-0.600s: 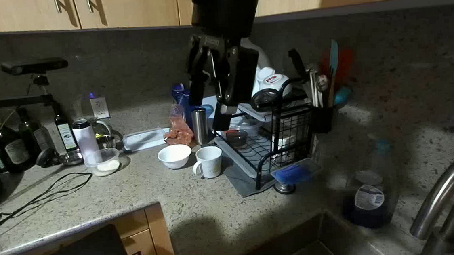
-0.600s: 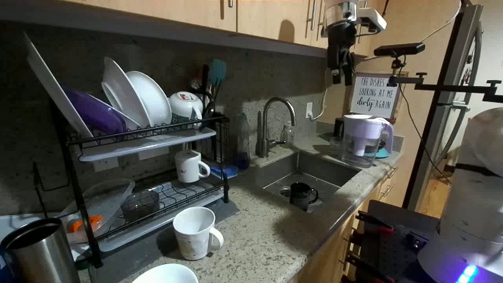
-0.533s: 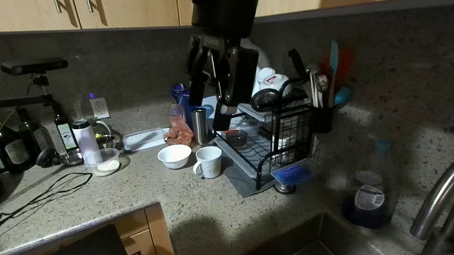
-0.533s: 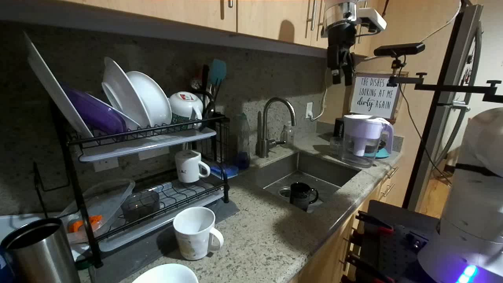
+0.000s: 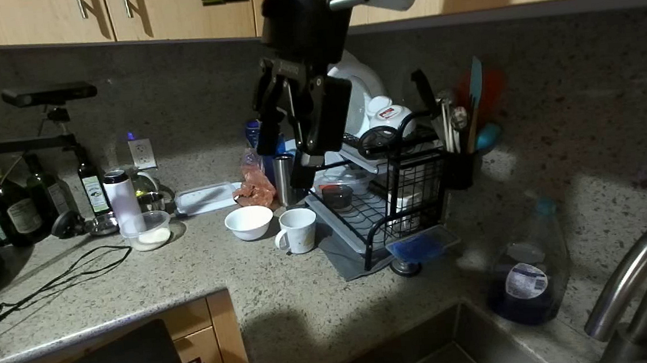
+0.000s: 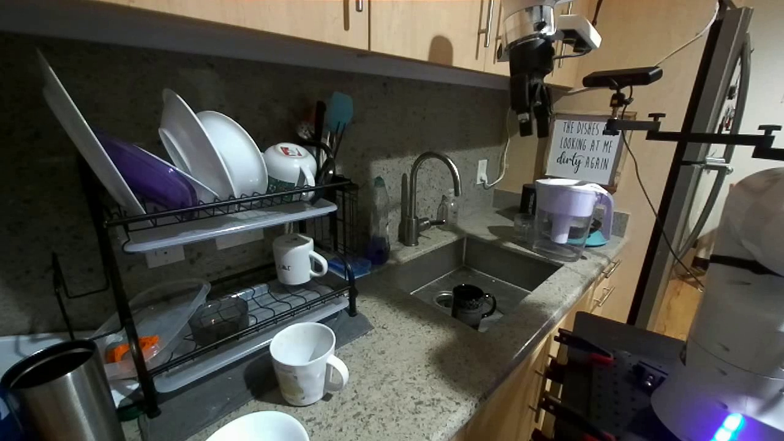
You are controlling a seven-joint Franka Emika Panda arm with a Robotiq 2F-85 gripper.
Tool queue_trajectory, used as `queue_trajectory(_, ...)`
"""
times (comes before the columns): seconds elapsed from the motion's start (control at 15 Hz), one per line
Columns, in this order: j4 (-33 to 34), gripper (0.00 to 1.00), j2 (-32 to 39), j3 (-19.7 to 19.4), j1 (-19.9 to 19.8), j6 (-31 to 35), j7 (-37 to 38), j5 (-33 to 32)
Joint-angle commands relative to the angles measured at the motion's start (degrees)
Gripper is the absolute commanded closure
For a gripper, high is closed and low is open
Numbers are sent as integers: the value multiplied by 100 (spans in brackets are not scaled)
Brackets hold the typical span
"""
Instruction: Put the white bowl on the bottom shelf of the dish rack
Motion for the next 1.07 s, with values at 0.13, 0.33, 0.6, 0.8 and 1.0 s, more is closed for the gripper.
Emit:
queue_trajectory(0.13, -613, 0, -637, 282, 138, -207, -263, -63)
queue_trajectory(0.33, -881, 0, -925, 417, 286, -349, -397, -86)
queue_trajectory(0.6, -1284, 0, -1384, 655, 661, -477, -806, -166)
queue_trajectory(0.8, -1595, 0, -1753, 848, 1032, -540, -1120, -214)
queue_trajectory(1.0, -1835, 0, -1996, 970, 1392, -549, -1352, -205)
